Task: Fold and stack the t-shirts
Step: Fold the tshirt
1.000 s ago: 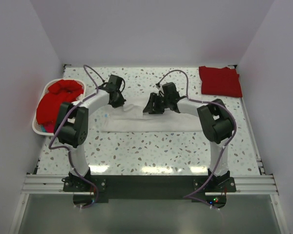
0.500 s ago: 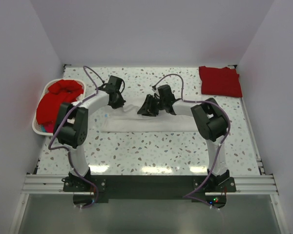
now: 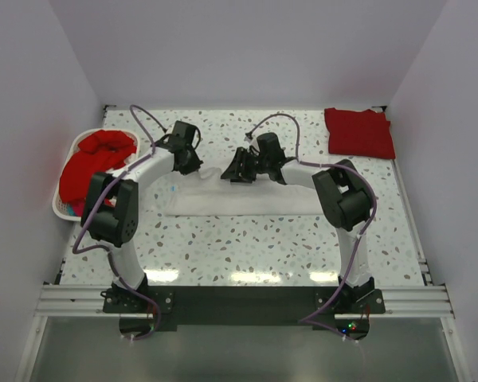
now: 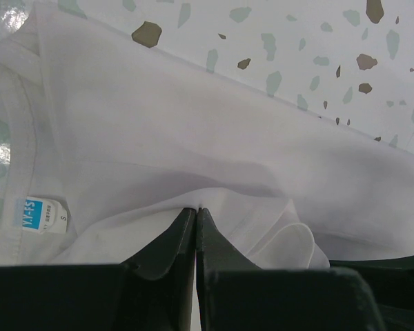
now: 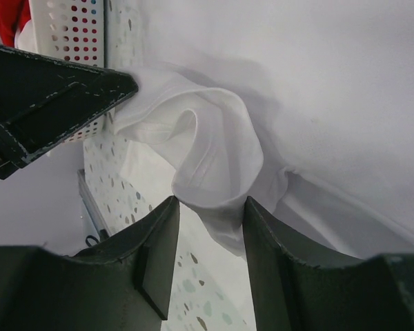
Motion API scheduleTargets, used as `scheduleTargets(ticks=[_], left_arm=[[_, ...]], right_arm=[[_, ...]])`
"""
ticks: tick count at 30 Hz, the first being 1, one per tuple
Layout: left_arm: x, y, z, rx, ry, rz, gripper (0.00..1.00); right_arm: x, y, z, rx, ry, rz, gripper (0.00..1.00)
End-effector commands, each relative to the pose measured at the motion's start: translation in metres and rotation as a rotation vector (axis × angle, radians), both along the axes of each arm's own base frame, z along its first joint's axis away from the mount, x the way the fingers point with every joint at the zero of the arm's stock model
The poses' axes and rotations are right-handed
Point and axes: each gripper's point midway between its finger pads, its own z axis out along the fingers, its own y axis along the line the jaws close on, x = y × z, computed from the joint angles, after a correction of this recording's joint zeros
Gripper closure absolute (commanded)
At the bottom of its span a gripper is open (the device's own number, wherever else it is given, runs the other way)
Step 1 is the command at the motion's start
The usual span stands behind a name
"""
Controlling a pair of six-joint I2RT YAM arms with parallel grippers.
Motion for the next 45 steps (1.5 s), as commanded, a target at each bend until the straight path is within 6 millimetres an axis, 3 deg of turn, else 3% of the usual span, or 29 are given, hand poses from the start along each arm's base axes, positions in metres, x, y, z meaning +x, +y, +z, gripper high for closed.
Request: scheduleTargets(ticks=[1,12,24,34,40,45], left_arm=[[0.006,0.008,0.016,0.003,-0.053,0.024,0.92],[0.005,0.014,0.0,-0.001,-0.034,0.046,0.92],[0.008,0.024,-0.015,0.013,-0.014,0.076,0.93],[0.012,0.029,-0.006,0.02,-0.045,0.098,0.94],[0.015,0.027,-0.012,0.018,-0.032,0.089,0.94],[0.017,0.026,-0.01,0.013,-0.039,0.084,0.89]], right_arm=[[0.016,0.006,0.017,-0.001,-0.112,0.013,0.56],[0.031,-0.005,-0.005,-0.138,-0.184,0.023,0.71],[0.04,-0.013,-0.025,-0.241,-0.226,0.053,0.72],[0.049,-0.024,-0.004,-0.294,-0.319,0.036,0.7],[0.057,-0.033,0.002,-0.34,-0.35,-0.017,0.62],[0.062,-0.041,0.019,-0.363,-0.394,-0.057,0.54]])
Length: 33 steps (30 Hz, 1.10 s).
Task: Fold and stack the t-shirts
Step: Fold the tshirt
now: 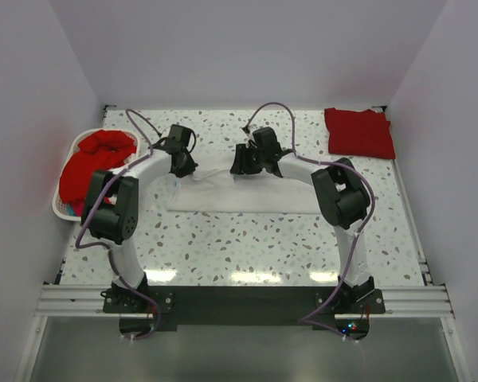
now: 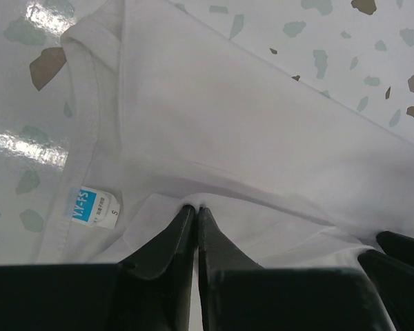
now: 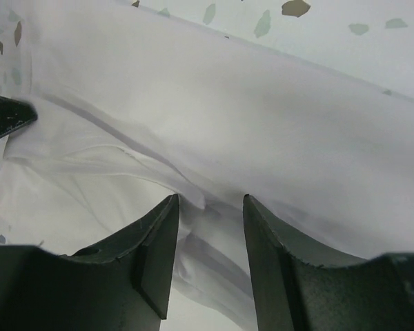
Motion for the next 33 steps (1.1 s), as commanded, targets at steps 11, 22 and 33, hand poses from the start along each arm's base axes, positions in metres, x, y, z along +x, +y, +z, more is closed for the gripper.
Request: scheduleTargets(ticks=[11,22,33], left_arm=[[0.043,-0.007,0.027,-0.027,-0.13,-0.021,0.85],[0.059,-0.011,0.025,-0.024,-0.14,-0.03,0.83],[0.017,0.009,0.061,0.026,-0.174,-0.029,0.42]], right_arm=[[0.006,-0.015,0.066,-0.024,-0.138,-0.042,0.5],[-0.021,0.031,0.076,0.198,-0.067,0.123,0.59],[-0.014,0.026,0.027,0.148,0.039,0.076,0.63]])
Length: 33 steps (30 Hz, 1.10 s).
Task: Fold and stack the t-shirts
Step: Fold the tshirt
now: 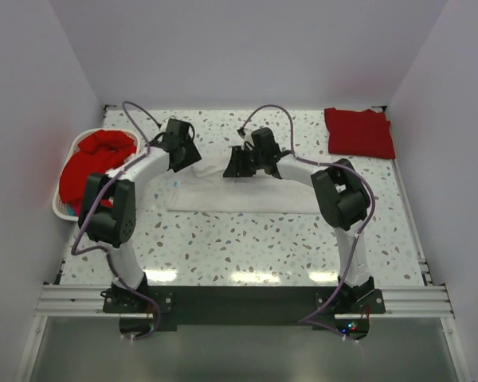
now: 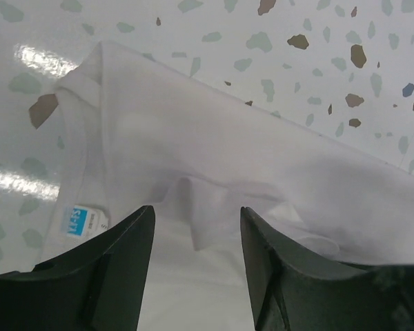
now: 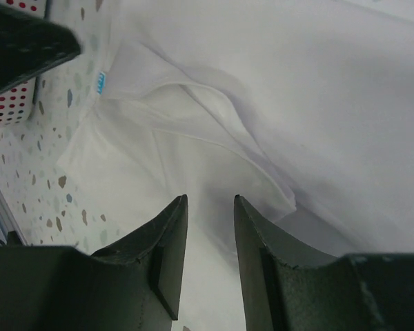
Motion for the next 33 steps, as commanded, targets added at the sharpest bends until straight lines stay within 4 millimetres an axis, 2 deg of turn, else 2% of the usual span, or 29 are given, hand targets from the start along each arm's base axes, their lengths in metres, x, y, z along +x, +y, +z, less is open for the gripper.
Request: scheduleTargets(ticks=[1,2,4,5,7,8,10,11,13,17,19,23,24,25,26,27,28,29,30,31,33], left_arm=[[-0.013,0.015,0.048,0.017,-0.105,0.007,0.42],[-0.027,0.018,0.036,0.031,-0.073,-0.008,0.42],[-0.042,0.019,0.04,0.033,-0.079,-0.029,0.42],[-0.055,0.022,0.029,0.051,-0.049,-0.044,0.42],[-0.069,0.021,0.028,0.06,-0.043,-0.066,0.43],[-0.079,0.022,0.018,0.073,-0.017,-0.078,0.44],[-0.087,0.021,0.016,0.076,-0.017,-0.09,0.45],[-0.095,0.023,0.008,0.08,0.002,-0.09,0.46],[-0.098,0.025,0.002,0.084,0.01,-0.081,0.5],[-0.101,0.029,-0.009,0.098,0.044,-0.053,0.58],[-0.102,0.032,-0.015,0.107,0.058,-0.034,0.63],[-0.115,0.038,-0.032,0.111,0.115,-0.003,0.67],[-0.117,0.039,-0.034,0.11,0.121,0.005,0.68],[-0.121,0.04,-0.037,0.107,0.131,0.007,0.7],[-0.128,0.041,-0.043,0.107,0.147,0.01,0.7],[-0.131,0.043,-0.045,0.107,0.151,0.017,0.7],[-0.133,0.044,-0.048,0.107,0.156,0.023,0.7],[-0.139,0.046,-0.053,0.11,0.17,0.026,0.7],[-0.142,0.048,-0.056,0.113,0.179,0.032,0.71],[-0.145,0.049,-0.06,0.112,0.188,0.039,0.71],[-0.149,0.05,-0.063,0.11,0.198,0.044,0.71]], right_arm=[[0.017,-0.007,-0.001,0.007,-0.015,-0.049,0.63],[0.02,-0.011,-0.003,0.003,-0.014,-0.061,0.63],[0.027,-0.02,-0.005,-0.002,-0.01,-0.085,0.63],[0.03,-0.024,-0.004,-0.016,-0.019,-0.1,0.63],[0.033,-0.028,0.007,-0.061,-0.049,-0.096,0.61],[0.033,-0.027,0.014,-0.064,-0.065,-0.087,0.6],[0.029,-0.021,0.028,-0.063,-0.108,-0.052,0.59],[0.027,-0.018,0.039,-0.053,-0.129,-0.037,0.59],[0.017,-0.004,0.052,-0.026,-0.155,0.02,0.59],[-0.001,0.026,0.063,0.034,-0.175,0.115,0.63],[-0.007,0.043,0.062,0.056,-0.164,0.148,0.64],[-0.012,0.068,0.058,0.112,-0.142,0.194,0.65],[-0.008,0.074,0.061,0.127,-0.145,0.199,0.65],[-0.008,0.078,0.05,0.131,-0.12,0.2,0.65],[-0.008,0.082,0.048,0.144,-0.11,0.208,0.65],[-0.003,0.086,0.052,0.165,-0.123,0.208,0.65],[-0.002,0.089,0.04,0.164,-0.097,0.205,0.65],[0.0,0.091,0.038,0.168,-0.094,0.207,0.65],[0.006,0.095,0.043,0.179,-0.102,0.204,0.65],[0.008,0.097,0.029,0.17,-0.084,0.204,0.65],[0.016,0.102,0.029,0.178,-0.086,0.195,0.65]])
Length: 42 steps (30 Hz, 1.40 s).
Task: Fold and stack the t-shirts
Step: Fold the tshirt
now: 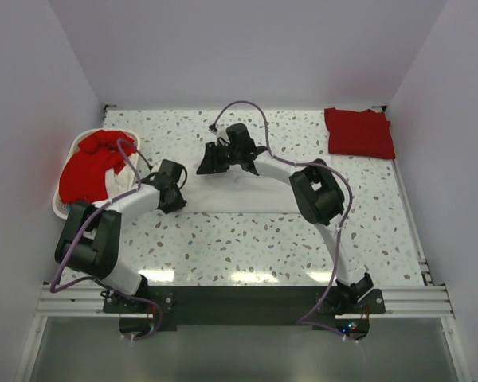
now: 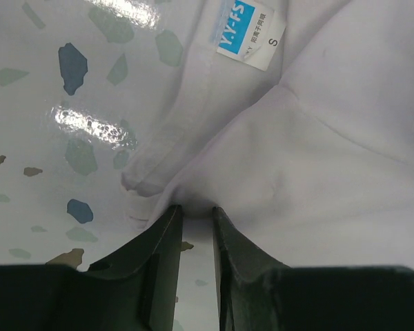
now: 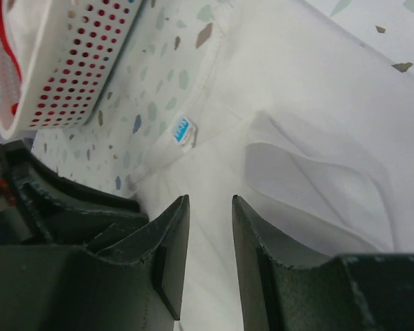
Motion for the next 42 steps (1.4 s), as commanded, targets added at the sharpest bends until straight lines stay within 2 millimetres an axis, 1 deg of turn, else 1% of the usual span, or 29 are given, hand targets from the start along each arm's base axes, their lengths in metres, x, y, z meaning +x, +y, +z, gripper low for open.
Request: scheduleTargets(ticks=[1,2,3,5,8,11,13,16,18,19,20,21,22,23,24,25,26,27,28,29,31,32,34,35,37,38,40,41,42], left_arm=[[-0.003,0.007,-0.006,0.004,-0.001,0.051,0.71],[-0.003,0.008,-0.006,0.006,0.0,0.055,0.71],[-0.004,0.01,-0.007,0.01,0.002,0.058,0.71],[-0.007,0.012,-0.008,0.02,0.012,0.059,0.71],[-0.009,0.016,-0.008,0.032,0.016,0.065,0.71],[-0.01,0.019,-0.007,0.039,0.013,0.073,0.71],[-0.01,0.019,-0.005,0.039,0.008,0.075,0.7],[-0.005,0.02,0.002,0.042,-0.011,0.078,0.64],[0.0,0.02,0.01,0.044,-0.034,0.08,0.59],[0.004,0.02,0.016,0.045,-0.05,0.082,0.56],[0.006,0.02,0.022,0.045,-0.066,0.086,0.52],[0.011,0.021,0.028,0.051,-0.082,0.09,0.5],[0.013,0.021,0.032,0.05,-0.092,0.092,0.48],[0.015,0.021,0.038,0.049,-0.106,0.092,0.46],[0.016,0.02,0.041,0.047,-0.111,0.092,0.43],[0.02,0.019,0.048,0.038,-0.128,0.092,0.41],[0.022,0.016,0.054,0.03,-0.145,0.088,0.39],[0.025,0.013,0.06,0.018,-0.154,0.082,0.36],[0.027,0.011,0.064,0.009,-0.165,0.079,0.35],[0.027,0.006,0.068,-0.002,-0.17,0.066,0.34],[0.032,-0.003,0.076,-0.021,-0.185,0.055,0.33],[0.033,-0.01,0.075,-0.027,-0.179,0.037,0.33],[0.039,-0.02,0.081,-0.032,-0.195,0.024,0.33],[0.039,-0.026,0.076,-0.031,-0.181,0.01,0.33],[0.045,-0.036,0.078,-0.037,-0.182,-0.003,0.33],[0.047,-0.037,0.071,-0.032,-0.165,-0.003,0.34],[0.052,-0.042,0.068,-0.042,-0.16,-0.002,0.35],[0.053,-0.043,0.06,-0.037,-0.137,-0.005,0.36],[0.055,-0.044,0.058,-0.038,-0.134,-0.004,0.36]], right_arm=[[0.017,0.012,0.01,0.059,-0.016,-0.001,0.65],[0.021,0.013,0.0,0.048,-0.008,-0.01,0.64],[0.031,0.011,0.003,0.048,-0.024,-0.037,0.64],[0.042,0.007,-0.006,0.048,-0.004,-0.081,0.63],[0.067,-0.007,-0.006,0.067,0.006,-0.166,0.58],[0.09,-0.032,-0.011,0.064,0.017,-0.255,0.54],[0.104,-0.05,-0.001,0.075,0.011,-0.293,0.53],[0.107,-0.072,0.026,0.078,-0.019,-0.307,0.48],[0.098,-0.096,0.021,0.0,-0.019,-0.318,0.46],[0.093,-0.105,0.05,-0.004,-0.065,-0.326,0.46],[0.082,-0.126,0.03,-0.084,-0.031,-0.364,0.45],[0.075,-0.139,0.033,-0.123,-0.062,-0.366,0.44],[0.068,-0.152,0.055,-0.132,-0.098,-0.387,0.44],[0.055,-0.179,0.033,-0.221,-0.061,-0.439,0.44],[0.048,-0.193,0.029,-0.269,-0.063,-0.454,0.44],[0.042,-0.209,0.045,-0.295,-0.091,-0.491,0.43],[0.027,-0.228,0.028,-0.359,-0.056,-0.515,0.43],[0.017,-0.248,0.019,-0.444,-0.037,-0.548,0.43],[0.008,-0.259,0.02,-0.475,-0.034,-0.562,0.43],[-0.01,-0.273,0.015,-0.508,-0.012,-0.573,0.43],[-0.024,-0.29,0.011,-0.553,0.002,-0.595,0.43],[-0.034,-0.299,0.009,-0.578,0.013,-0.608,0.43],[-0.046,-0.308,0.003,-0.62,0.038,-0.611,0.43],[-0.053,-0.31,-0.001,-0.629,0.055,-0.606,0.43],[-0.056,-0.31,-0.002,-0.62,0.064,-0.604,0.43],[-0.056,-0.31,-0.002,-0.62,0.064,-0.604,0.42],[-0.057,-0.31,-0.01,-0.635,0.091,-0.602,0.42],[-0.058,-0.31,-0.013,-0.64,0.104,-0.601,0.42],[-0.061,-0.311,-0.018,-0.65,0.124,-0.6,0.42]])
